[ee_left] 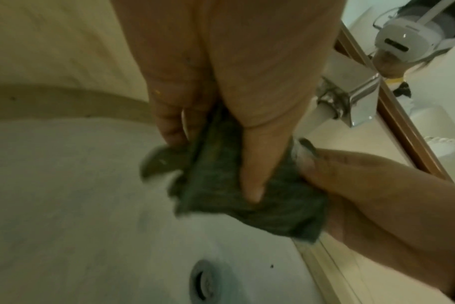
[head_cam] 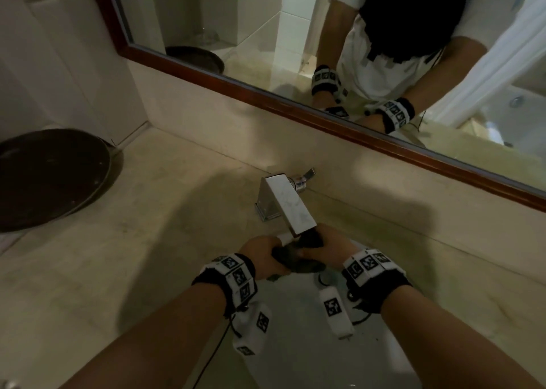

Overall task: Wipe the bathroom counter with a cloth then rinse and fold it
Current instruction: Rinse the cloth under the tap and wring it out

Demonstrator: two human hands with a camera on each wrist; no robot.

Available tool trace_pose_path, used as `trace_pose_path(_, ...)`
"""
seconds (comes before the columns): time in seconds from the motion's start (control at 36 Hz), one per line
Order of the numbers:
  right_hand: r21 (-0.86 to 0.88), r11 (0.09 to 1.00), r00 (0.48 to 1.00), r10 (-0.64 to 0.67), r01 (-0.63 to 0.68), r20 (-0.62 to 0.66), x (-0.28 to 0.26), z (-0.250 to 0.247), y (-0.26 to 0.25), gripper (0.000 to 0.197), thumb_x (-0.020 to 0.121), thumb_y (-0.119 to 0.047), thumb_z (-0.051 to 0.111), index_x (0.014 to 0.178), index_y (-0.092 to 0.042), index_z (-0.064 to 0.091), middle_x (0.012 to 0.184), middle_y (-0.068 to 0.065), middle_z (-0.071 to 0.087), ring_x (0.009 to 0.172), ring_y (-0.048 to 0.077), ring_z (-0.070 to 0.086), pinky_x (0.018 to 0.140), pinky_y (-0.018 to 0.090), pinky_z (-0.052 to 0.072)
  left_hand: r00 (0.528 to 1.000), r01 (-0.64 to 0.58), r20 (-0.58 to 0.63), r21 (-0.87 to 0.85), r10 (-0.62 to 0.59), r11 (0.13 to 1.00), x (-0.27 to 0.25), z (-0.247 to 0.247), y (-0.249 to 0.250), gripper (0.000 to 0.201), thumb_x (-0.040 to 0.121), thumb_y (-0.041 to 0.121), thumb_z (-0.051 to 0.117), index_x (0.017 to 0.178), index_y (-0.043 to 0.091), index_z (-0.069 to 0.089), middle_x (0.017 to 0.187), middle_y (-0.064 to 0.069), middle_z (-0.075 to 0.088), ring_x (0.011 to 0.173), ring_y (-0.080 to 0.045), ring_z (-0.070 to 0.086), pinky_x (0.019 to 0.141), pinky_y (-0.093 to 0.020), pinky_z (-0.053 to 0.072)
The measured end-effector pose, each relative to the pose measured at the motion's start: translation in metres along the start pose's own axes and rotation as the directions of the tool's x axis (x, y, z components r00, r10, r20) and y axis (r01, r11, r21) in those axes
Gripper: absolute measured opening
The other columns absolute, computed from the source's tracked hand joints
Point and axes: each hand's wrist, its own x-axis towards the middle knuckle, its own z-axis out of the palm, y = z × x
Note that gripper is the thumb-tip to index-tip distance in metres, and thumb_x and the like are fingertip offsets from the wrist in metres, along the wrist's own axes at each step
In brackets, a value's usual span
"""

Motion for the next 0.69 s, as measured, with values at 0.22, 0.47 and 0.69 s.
trace_pose_path(0.22,0.057,0.996,0.992,0.075,-0.069,-0.098,-0.002,0.000,-0.004,0.036,0.083,-0.040,0.066,0.105,-0.019,0.046,0.095,-0.001,0.055,0.086,0.018,0.055,0.073,0.029,0.043,0.999,0.029,-0.038,0.030,-0.028,0.999,0.000,-0.004,0.004,0.032,0.084,0.049,0.062,0.075,0.021,0.049,0.073,0.004,0.048,0.079,-0.019,0.051,0.072,-0.027,0.038)
trace_pose_path(0.47,0.252,0.962,0.988,0.130,-0.105,-0.082,-0.013,0.004,-0.005,0.046,0.085,-0.038,0.065,0.123,-0.017,0.053,0.122,0.010,0.060,0.109,0.028,0.059,0.089,0.036,0.048,0.986,0.040,-0.151,-0.229,-0.076,0.973,-0.011,-0.015,-0.003,0.021,0.090,0.034,0.059,0.101,0.019,0.050,0.095,-0.001,0.055,0.086,-0.019,0.054,0.074,-0.028,0.042)
trace_pose_path(0.69,0.412,0.905,0.993,0.119,-0.107,-0.002,-0.001,0.022,-0.008,0.053,0.079,-0.012,0.065,0.130,-0.017,0.050,0.121,0.016,0.062,0.106,0.034,0.061,0.092,0.050,0.051,0.976,0.083,-0.153,-0.390,-0.154,0.917,-0.023,-0.020,-0.003,0.014,0.091,0.021,0.053,0.104,0.016,0.050,0.086,-0.001,0.057,0.072,-0.012,0.055,0.058,-0.022,0.044)
